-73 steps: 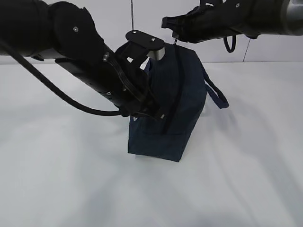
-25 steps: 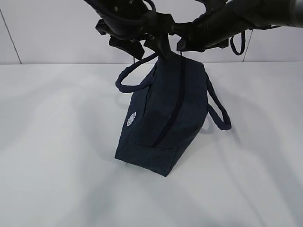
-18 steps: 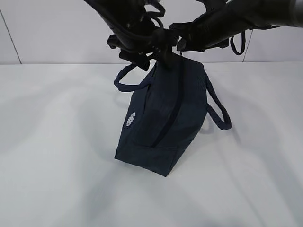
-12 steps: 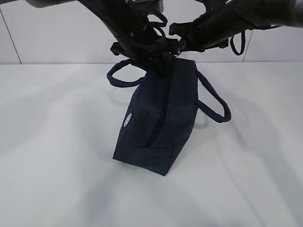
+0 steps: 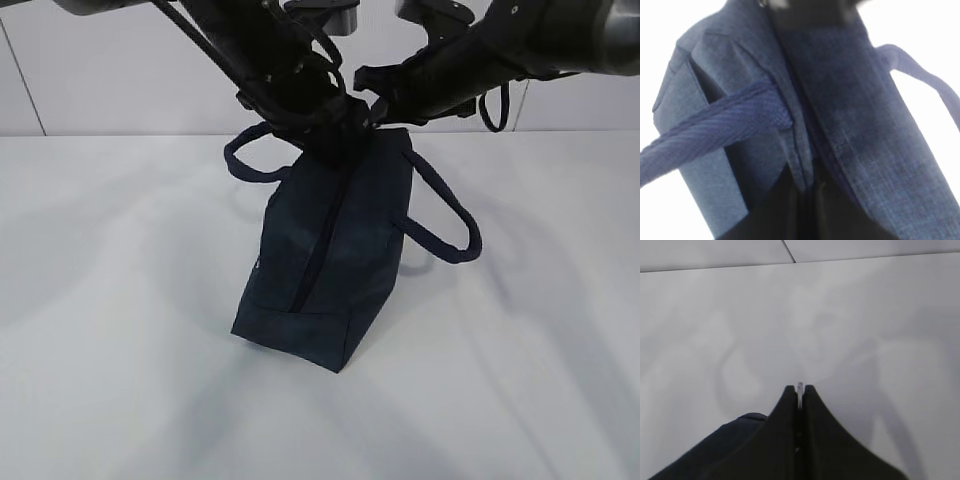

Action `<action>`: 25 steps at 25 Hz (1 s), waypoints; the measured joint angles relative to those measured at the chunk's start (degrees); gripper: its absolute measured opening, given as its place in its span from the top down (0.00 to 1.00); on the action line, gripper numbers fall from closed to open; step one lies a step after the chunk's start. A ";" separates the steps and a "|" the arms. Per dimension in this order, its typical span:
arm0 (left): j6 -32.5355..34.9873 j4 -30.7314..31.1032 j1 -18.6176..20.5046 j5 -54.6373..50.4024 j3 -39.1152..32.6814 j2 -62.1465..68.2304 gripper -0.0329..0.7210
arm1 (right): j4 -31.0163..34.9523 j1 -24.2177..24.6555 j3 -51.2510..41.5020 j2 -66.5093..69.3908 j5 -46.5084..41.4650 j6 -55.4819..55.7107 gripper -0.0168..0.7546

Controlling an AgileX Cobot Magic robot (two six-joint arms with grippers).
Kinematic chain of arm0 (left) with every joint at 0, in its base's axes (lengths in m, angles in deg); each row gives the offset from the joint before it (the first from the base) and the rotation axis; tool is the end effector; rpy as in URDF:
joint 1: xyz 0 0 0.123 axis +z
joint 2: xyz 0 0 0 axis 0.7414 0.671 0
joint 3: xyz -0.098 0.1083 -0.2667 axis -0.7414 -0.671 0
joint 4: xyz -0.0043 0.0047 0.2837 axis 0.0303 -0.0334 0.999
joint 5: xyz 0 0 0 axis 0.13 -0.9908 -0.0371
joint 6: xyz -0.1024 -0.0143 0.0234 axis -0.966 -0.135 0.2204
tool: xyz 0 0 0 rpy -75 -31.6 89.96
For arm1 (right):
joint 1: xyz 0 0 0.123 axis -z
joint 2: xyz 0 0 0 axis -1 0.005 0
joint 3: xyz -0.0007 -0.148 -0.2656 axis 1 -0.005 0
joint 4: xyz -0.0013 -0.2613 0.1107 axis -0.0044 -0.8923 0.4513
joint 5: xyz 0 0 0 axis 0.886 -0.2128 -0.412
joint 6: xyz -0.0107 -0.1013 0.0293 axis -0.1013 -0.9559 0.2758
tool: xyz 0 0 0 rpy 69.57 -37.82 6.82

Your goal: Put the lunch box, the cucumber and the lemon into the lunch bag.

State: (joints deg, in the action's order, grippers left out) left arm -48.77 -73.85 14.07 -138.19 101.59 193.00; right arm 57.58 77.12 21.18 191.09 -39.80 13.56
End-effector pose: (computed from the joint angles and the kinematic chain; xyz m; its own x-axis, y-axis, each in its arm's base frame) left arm 0.4275 -0.3209 0.2592 -0.7202 0.5075 -0.4730 0.6572 0.7174 -0.2310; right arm 0.5319 0.1441 0.2240 -0.7226 0.1086 -0.6827 -0.1946 0.9156 0.3517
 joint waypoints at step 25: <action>4.51 1.13 -1.89 -6.04 0.00 -2.56 0.97 | 1.35 0.00 2.71 6.34 -2.10 0.00 0.98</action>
State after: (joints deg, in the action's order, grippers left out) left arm -44.26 -72.73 12.18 -144.23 101.59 190.44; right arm 58.93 77.12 23.89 197.42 -41.91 13.56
